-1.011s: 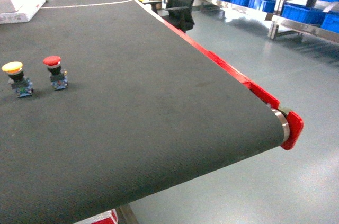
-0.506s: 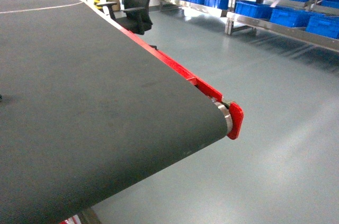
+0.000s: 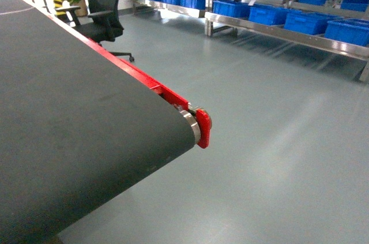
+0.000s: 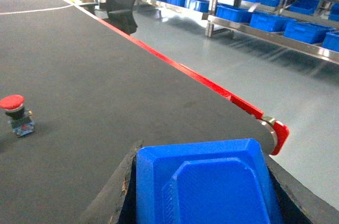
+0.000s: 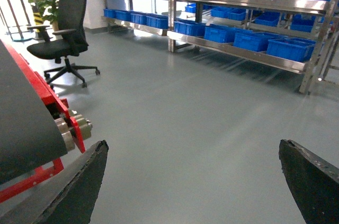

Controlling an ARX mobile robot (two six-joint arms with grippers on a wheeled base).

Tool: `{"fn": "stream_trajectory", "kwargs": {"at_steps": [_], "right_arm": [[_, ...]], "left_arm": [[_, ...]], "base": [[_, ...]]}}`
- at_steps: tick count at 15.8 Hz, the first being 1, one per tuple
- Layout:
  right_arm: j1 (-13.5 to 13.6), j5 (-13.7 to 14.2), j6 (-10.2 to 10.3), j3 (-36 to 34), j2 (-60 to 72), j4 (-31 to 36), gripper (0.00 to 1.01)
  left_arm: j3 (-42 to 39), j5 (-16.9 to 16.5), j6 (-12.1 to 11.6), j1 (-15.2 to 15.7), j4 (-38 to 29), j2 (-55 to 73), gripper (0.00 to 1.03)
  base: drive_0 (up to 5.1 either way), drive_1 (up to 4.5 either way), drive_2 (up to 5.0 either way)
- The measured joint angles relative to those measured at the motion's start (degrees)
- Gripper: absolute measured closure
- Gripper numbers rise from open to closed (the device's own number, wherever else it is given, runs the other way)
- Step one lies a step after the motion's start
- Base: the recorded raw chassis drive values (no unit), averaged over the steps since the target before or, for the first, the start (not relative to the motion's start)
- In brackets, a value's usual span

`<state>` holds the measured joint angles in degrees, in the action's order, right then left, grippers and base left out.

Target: Pick blue part to blue bin on bottom shelf

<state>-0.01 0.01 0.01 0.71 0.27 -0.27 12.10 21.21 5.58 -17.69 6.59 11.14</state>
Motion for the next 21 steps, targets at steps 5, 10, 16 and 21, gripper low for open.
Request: {"fn": "stream_trajectory", "kwargs": {"at_steps": [5,10,16,21], "right_arm": [[0.0,0.0,0.0,0.0,0.0,0.0,0.03],[0.0,0.0,0.0,0.0,0.0,0.0,0.03],[0.0,0.0,0.0,0.0,0.0,0.0,0.03],[0.0,0.0,0.0,0.0,0.0,0.0,0.03]], "left_arm": [[0.0,0.0,0.0,0.0,0.0,0.0,0.58],[0.0,0.0,0.0,0.0,0.0,0.0,0.58],[0.0,0.0,0.0,0.0,0.0,0.0,0.58],[0.0,0.0,0.0,0.0,0.0,0.0,0.59]], "base": [[-1.5,-1.54,-1.5],[-1.5,-1.54,-1.5],[-1.5,-1.54,-1.5],[-1.5,-1.54,-1.5]]}}
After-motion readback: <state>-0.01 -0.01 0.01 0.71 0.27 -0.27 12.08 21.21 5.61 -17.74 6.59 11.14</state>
